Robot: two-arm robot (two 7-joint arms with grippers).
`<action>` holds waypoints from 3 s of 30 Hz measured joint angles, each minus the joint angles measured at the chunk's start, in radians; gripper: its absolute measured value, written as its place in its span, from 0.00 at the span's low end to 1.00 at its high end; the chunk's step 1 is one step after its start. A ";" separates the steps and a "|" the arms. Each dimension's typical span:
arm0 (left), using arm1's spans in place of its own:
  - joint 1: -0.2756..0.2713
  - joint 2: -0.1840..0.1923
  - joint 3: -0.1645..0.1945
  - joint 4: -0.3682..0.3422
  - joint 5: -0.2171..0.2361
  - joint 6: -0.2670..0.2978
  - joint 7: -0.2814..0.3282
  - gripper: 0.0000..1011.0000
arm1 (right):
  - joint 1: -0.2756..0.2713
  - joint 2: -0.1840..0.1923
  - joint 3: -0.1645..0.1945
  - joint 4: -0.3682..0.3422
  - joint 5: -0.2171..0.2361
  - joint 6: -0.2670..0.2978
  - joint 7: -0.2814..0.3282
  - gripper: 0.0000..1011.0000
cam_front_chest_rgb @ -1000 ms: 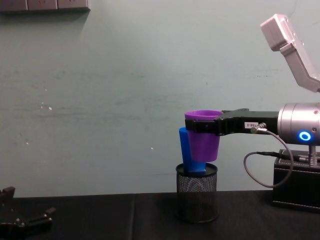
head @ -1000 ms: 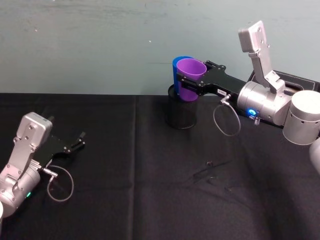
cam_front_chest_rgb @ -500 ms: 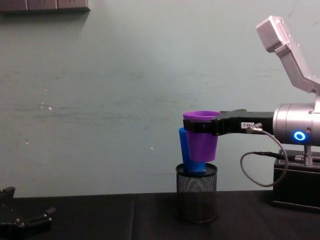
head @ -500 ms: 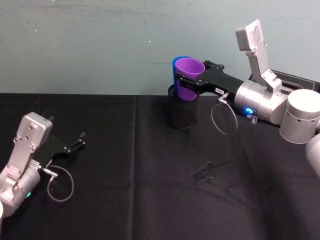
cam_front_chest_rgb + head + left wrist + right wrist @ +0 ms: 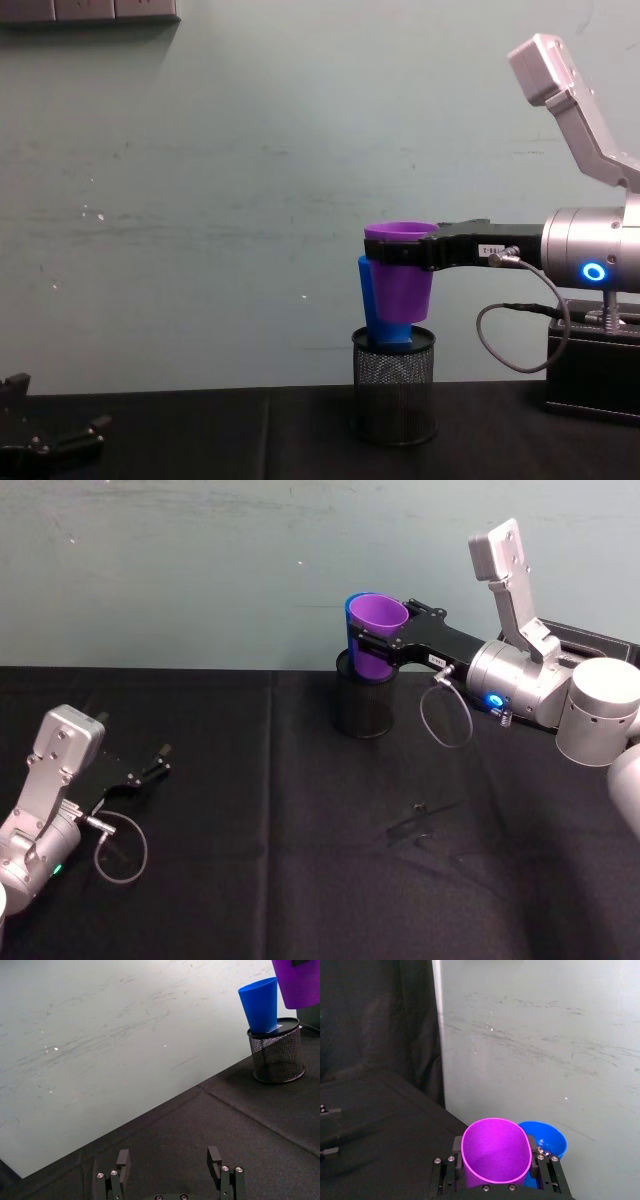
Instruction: Pick up one cup with a gripper and tap it against the other cup.
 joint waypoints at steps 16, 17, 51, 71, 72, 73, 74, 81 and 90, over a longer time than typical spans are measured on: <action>0.000 0.000 0.000 0.000 0.000 0.000 0.000 1.00 | 0.000 0.002 -0.001 -0.004 0.000 0.000 -0.001 0.72; 0.000 0.000 0.000 0.000 0.000 0.000 0.000 1.00 | -0.001 0.002 -0.001 -0.004 0.000 0.000 -0.001 0.72; 0.000 0.000 0.000 0.000 0.000 0.000 0.000 1.00 | -0.001 0.003 -0.001 -0.005 0.000 0.000 -0.001 0.72; 0.000 0.000 0.000 0.000 0.000 0.000 0.000 1.00 | -0.001 0.003 0.000 -0.005 0.000 0.000 -0.001 0.72; 0.000 0.000 0.000 0.000 0.000 0.000 0.000 1.00 | -0.001 0.003 0.000 -0.005 0.000 0.000 -0.001 0.72; 0.000 0.000 0.000 0.000 0.000 0.000 0.000 1.00 | -0.001 0.003 0.000 -0.005 0.000 0.000 -0.001 0.72; 0.000 0.000 0.000 0.000 0.000 0.000 0.000 1.00 | -0.001 0.003 0.000 -0.005 0.000 0.000 -0.001 0.72; 0.000 0.000 0.000 0.000 0.000 0.000 0.000 1.00 | -0.001 0.003 0.000 -0.005 0.000 0.000 -0.001 0.72; 0.000 0.000 0.000 0.000 0.000 0.000 0.000 1.00 | -0.003 -0.006 0.002 0.009 0.006 0.007 0.004 0.72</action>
